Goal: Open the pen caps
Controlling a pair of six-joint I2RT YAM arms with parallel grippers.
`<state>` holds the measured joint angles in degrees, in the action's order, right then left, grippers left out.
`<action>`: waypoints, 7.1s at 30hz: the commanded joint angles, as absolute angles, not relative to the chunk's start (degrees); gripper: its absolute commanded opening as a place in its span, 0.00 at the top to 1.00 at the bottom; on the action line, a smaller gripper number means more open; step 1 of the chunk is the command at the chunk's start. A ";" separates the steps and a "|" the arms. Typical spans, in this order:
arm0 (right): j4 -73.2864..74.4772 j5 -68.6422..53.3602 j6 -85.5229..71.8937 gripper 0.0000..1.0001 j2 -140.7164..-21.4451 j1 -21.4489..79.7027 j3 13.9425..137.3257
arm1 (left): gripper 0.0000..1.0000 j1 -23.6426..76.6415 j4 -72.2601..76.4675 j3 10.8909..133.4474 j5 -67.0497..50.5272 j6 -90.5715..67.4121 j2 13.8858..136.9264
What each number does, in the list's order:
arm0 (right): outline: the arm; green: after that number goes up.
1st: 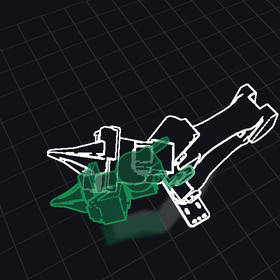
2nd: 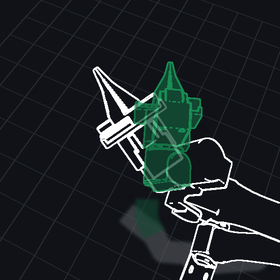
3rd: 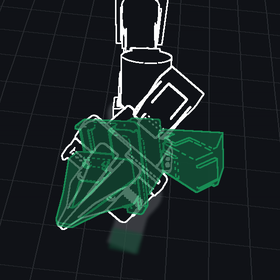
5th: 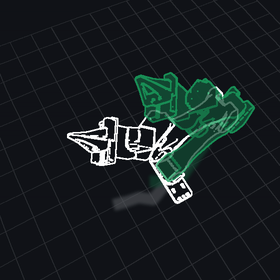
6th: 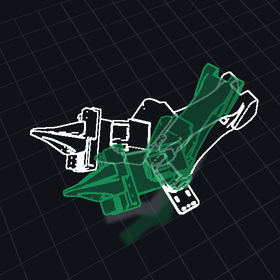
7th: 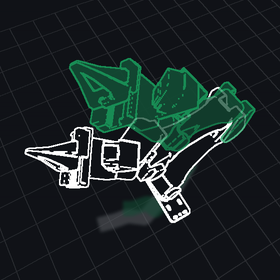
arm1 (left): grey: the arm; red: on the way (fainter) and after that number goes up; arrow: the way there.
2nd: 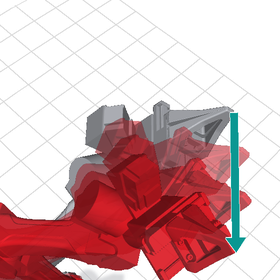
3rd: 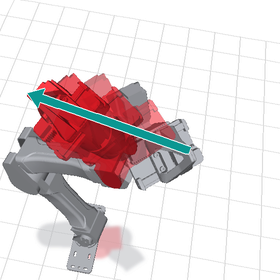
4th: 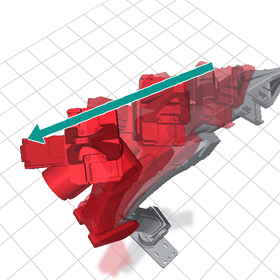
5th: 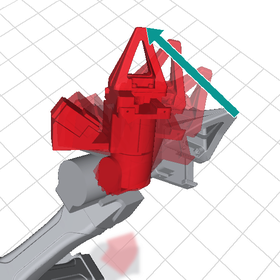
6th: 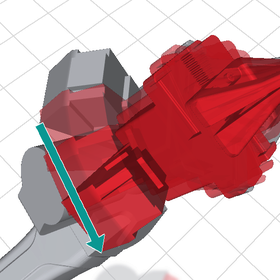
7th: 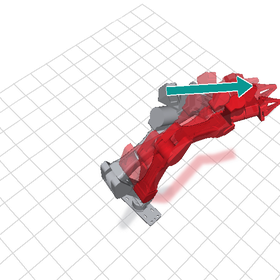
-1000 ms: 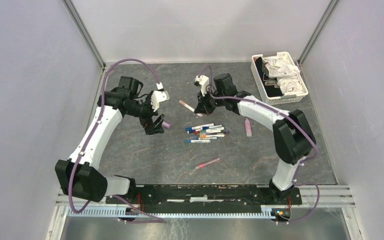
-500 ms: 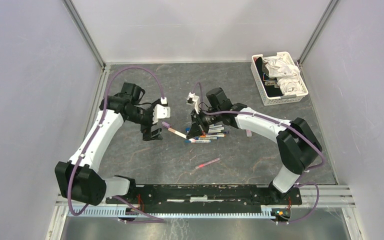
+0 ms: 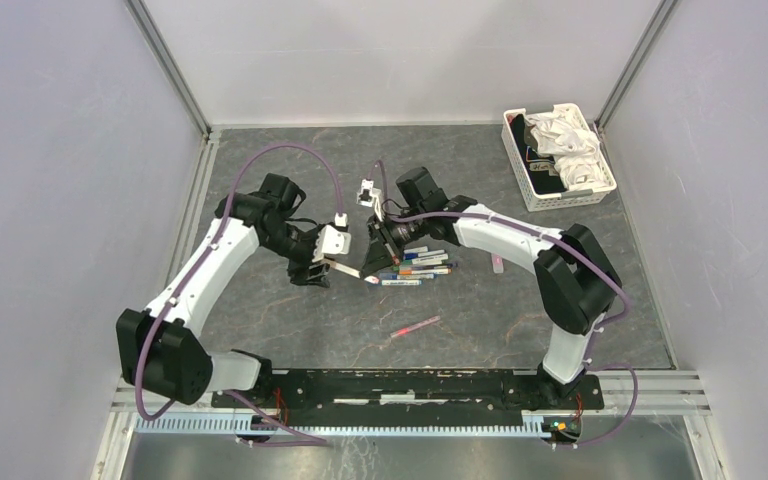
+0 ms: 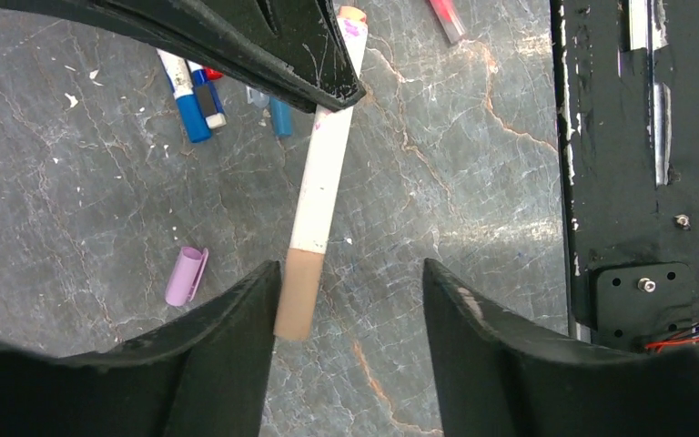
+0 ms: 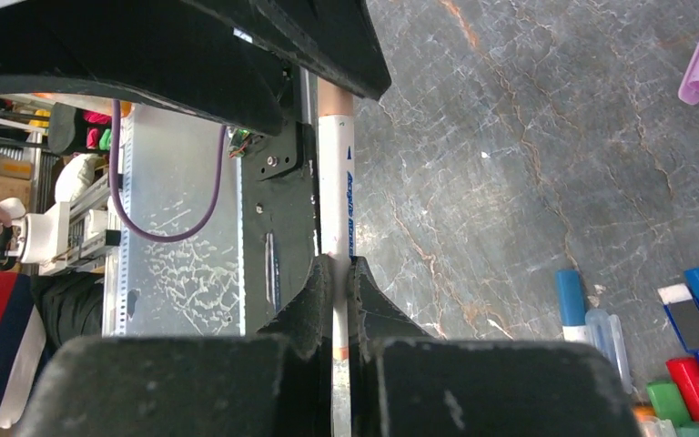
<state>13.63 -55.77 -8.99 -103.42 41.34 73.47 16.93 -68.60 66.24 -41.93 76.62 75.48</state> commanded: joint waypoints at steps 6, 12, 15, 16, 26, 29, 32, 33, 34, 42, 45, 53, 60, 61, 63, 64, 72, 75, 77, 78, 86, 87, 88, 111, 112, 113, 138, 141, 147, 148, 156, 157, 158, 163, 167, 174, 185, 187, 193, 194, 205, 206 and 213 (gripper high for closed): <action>16.55 -58.31 -7.02 0.99 -104.63 41.66 77.96 | 0.62 18.70 -67.27 66.14 -39.80 78.34 75.77; 9.94 -60.57 -11.58 0.76 -104.20 42.19 75.53 | 0.89 20.47 -67.02 65.91 -39.56 77.03 75.24; 5.03 -62.13 -15.06 0.61 -104.40 42.86 74.07 | 0.96 21.03 -66.82 66.28 -39.35 76.28 74.95; 3.66 -62.45 -15.99 0.59 -104.49 43.16 73.59 | 0.96 21.05 -66.80 66.49 -39.36 76.15 74.73; 0.79 -64.79 -18.14 0.53 -108.33 44.55 74.52 | 0.98 21.77 -66.68 67.84 -39.16 74.52 73.75; 0.79 -64.74 -18.10 0.56 -108.29 44.86 74.87 | 0.98 21.78 -66.39 67.81 -38.79 73.72 73.70; 1.88 -64.13 -17.47 0.73 -107.91 44.91 75.31 | 0.98 21.79 -66.26 67.74 -38.43 73.67 73.57; 2.32 -64.01 -17.08 0.80 -107.82 44.90 75.37 | 0.98 21.77 -66.26 67.71 -38.27 73.66 73.49; 3.52 -63.77 -16.26 0.88 -107.71 44.85 75.60 | 0.98 21.74 -66.20 67.76 -38.05 73.64 73.43; 13.46 -60.38 -6.97 1.00 -104.37 44.00 72.38 | 0.98 21.77 -66.66 66.61 -31.41 76.81 72.36; 14.43 -60.20 -5.58 1.00 -102.41 43.37 69.39 | 0.98 21.68 -67.38 66.38 -27.85 78.71 72.12; 22.77 -56.48 2.22 1.00 -98.09 41.65 63.25 | 0.98 19.34 -65.04 63.81 -14.68 84.85 71.66; 18.61 -49.70 -2.80 1.00 -90.74 33.67 58.42 | 0.98 15.69 -61.68 63.71 -22.10 82.09 74.30; 18.23 -45.34 -3.94 1.00 -89.79 31.96 57.98 | 0.98 15.77 -60.54 62.93 -25.22 80.51 74.41; 18.13 -33.52 -6.08 1.00 -88.02 28.26 56.81 | 0.98 16.21 -57.07 60.22 -30.21 76.17 74.74; 17.42 -28.08 -7.24 1.00 -86.86 26.61 55.77 | 0.98 16.68 -54.83 58.77 -31.47 74.03 75.05; 10.60 2.97 -11.20 1.00 -79.59 21.88 47.14 | 0.92 18.50 -41.49 52.22 -31.87 63.07 80.87; 9.29 7.66 -10.76 1.00 -78.75 19.54 45.09 | 0.86 18.69 -38.51 51.15 -30.46 60.79 84.27; 8.08 9.42 -10.51 1.00 -79.08 17.74 43.61 | 0.86 19.03 -36.20 50.22 -29.45 59.29 86.28; 6.68 9.53 -10.23 1.00 -79.25 16.51 42.66 | 0.86 19.14 -35.08 49.67 -29.09 58.65 87.03; 0.57 10.12 -9.44 1.00 -84.11 12.30 40.26 | 0.80 19.63 -31.32 50.55 -26.42 53.10 90.09; 0.68 10.24 -9.19 0.98 -84.82 12.15 40.77 | 0.80 19.72 -31.41 50.96 -26.01 52.69 90.35; 0.90 10.81 -8.99 0.95 -85.47 12.05 41.23 | 0.80 19.81 -31.63 51.42 -25.34 52.07 90.58; 4.58 6.64 -8.87 0.40 -80.29 11.36 46.80 | 0.56 20.48 -45.90 65.40 -20.45 43.82 82.73; 4.96 6.13 -8.88 0.34 -78.93 11.70 47.34 | 0.54 20.48 -46.82 66.58 -19.22 43.80 81.59; 5.73 6.11 -8.72 0.23 -77.70 12.43 48.22 | 0.52 20.34 -47.83 67.93 -17.84 43.73 80.15; 11.24 -1.78 1.82 0.16 -87.13 33.81 59.95 | 0.00 16.78 -47.75 77.64 -18.60 26.02 65.62; 22.41 -7.27 5.82 0.38 -98.49 34.62 72.38 | 0.00 17.18 -47.98 77.03 -17.11 27.10 66.37; 20.48 -8.81 9.47 0.33 -105.39 37.09 75.30 | 0.00 17.31 -49.17 76.03 -19.50 28.52 67.69; 20.46 -8.92 10.09 0.32 -106.06 37.73 75.61 | 0.00 17.31 -49.19 75.73 -19.85 28.64 67.56; 21.10 -8.01 13.44 0.31 -110.99 41.40 76.87 | 0.00 17.31 -51.91 76.36 -21.47 29.42 68.28; 20.96 -7.67 13.47 0.32 -111.54 41.46 77.06 | 0.00 17.31 -52.14 76.42 -21.76 29.56 68.25; 20.80 -7.73 13.37 0.33 -111.96 41.47 77.22 | 0.00 17.31 -52.15 76.32 -22.10 29.61 68.16; 20.33 -8.64 13.27 0.36 -113.92 41.50 78.77 | 0.00 17.30 -52.48 76.38 -22.51 30.21 67.60; 20.88 -9.94 13.09 0.39 -114.51 41.52 80.29 | 0.00 17.31 -52.88 76.32 -22.86 30.63 67.46; 23.69 -11.97 14.85 0.38 -113.43 41.24 84.28 | 0.00 17.31 -54.42 77.29 -23.32 31.76 67.61; 25.27 -9.53 15.37 0.46 -117.08 40.70 86.74 | 0.00 17.31 -54.84 77.25 -22.57 32.39 66.99; 25.03 -8.98 15.47 0.46 -117.57 40.44 86.89 | 0.00 17.31 -54.84 77.30 -22.65 32.48 67.04; 23.46 -8.96 15.03 0.48 -119.49 38.15 88.83 | 0.00 17.31 -55.37 77.72 -22.52 32.91 66.85; 23.29 -8.89 15.02 0.48 -119.66 37.85 89.31 | 0.00 17.31 -55.36 77.70 -22.51 32.88 66.80; 24.88 -11.38 16.79 0.45 -122.23 36.95 94.32 | 0.00 17.31 -56.44 77.87 -22.73 33.82 66.58; 24.77 -11.42 16.85 0.45 -122.54 36.83 94.74 | 0.00 17.31 -56.69 77.87 -22.96 33.84 66.62; 23.71 -11.12 18.46 0.34 -125.80 34.62 102.11 | 0.00 17.31 -57.15 77.78 -22.62 34.50 66.62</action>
